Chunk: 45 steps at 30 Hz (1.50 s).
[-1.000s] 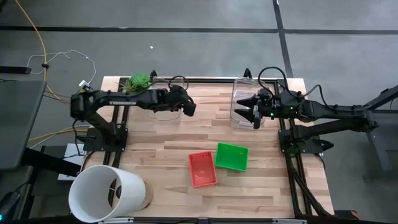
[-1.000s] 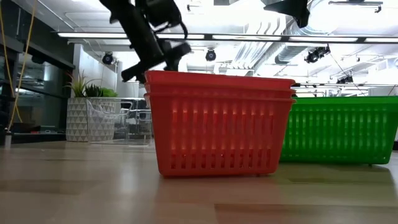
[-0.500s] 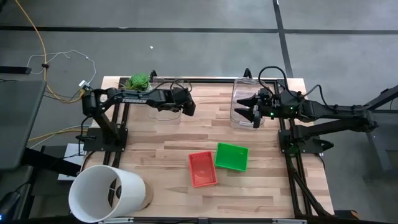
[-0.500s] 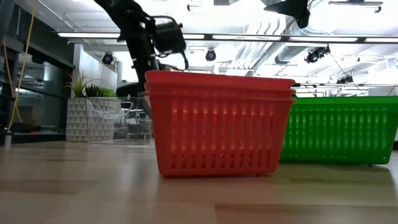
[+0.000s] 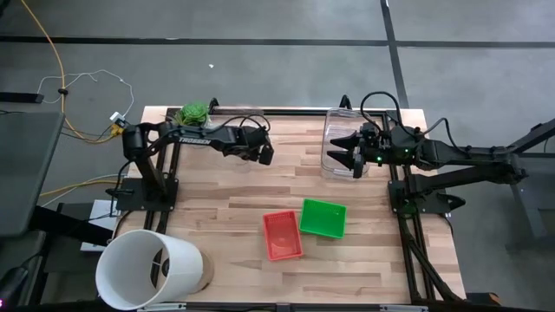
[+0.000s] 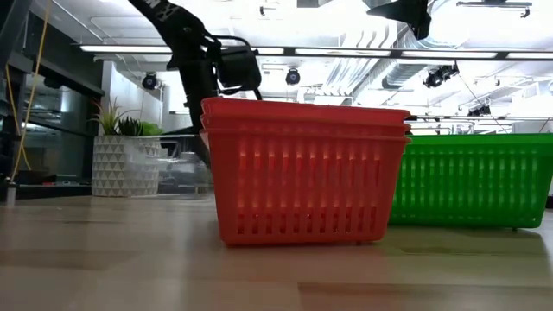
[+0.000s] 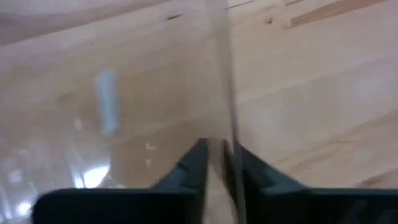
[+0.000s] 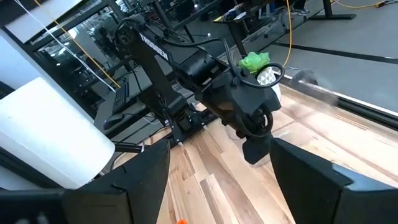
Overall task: Stack baskets by color
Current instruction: Stack the left transparent bin on the top right stacked transparent bins
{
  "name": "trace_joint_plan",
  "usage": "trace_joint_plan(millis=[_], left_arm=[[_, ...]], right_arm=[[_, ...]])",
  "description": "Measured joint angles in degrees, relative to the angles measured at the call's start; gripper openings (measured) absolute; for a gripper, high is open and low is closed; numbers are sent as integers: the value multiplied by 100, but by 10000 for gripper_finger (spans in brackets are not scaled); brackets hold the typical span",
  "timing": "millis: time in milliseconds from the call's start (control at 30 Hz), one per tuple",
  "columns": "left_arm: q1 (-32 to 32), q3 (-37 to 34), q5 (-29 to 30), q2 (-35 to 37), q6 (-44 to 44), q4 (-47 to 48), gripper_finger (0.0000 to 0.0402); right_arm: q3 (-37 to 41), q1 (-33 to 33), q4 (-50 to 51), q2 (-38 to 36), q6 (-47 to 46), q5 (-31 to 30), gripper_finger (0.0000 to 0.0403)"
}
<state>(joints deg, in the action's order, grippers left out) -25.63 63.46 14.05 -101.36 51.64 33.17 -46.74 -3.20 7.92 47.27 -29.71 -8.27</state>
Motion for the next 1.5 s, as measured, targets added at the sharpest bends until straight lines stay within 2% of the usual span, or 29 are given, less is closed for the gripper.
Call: trace_joint_plan(millis=[67, 233, 333, 500, 600, 733, 967, 1100, 1300, 1400, 1500], left_arm=[[-4, -8, -144, 52, -163, -112, 14], [-14, -10, -198, 292, -279, -160, 10], [-21, -8, -164, 690, -483, -367, 2], [73, -8, -119, 1589, -531, -704, 0], [301, 135, 87, 2053, -534, -907, 0], [772, 648, 424, 2176, -662, -858, 0], [1483, 1895, 856, 1410, -848, -1207, 0], [1558, 2451, 605, 717, -757, -1941, 0], [1556, 3167, -63, -276, -604, -3077, 0], [1561, 3503, -99, -672, -677, -3128, 0], [1556, 3591, -119, -1019, -716, -3674, 0]], right_arm=[[0, 0, 0, 1, -4, 0, 263], [0, -1, -3, 2, -4, -3, 263], [0, -2, -189, -8, -37, -6, 263], [0, -2, -1125, -205, -32, -23, 263], [-8, 0, -1414, -398, 146, -310, 263], [-274, -2, -1137, -540, 473, -856, 263], [-1203, -3, 363, -389, 771, -2278, 263], [-1584, -4, 1100, -246, 775, -2874, 263], [-1698, -4, 1287, -200, 774, -3165, 263], [-1698, -4, 1282, -200, 774, -3250, 263], [-1698, -4, 1283, -195, 776, -3376, 263]])
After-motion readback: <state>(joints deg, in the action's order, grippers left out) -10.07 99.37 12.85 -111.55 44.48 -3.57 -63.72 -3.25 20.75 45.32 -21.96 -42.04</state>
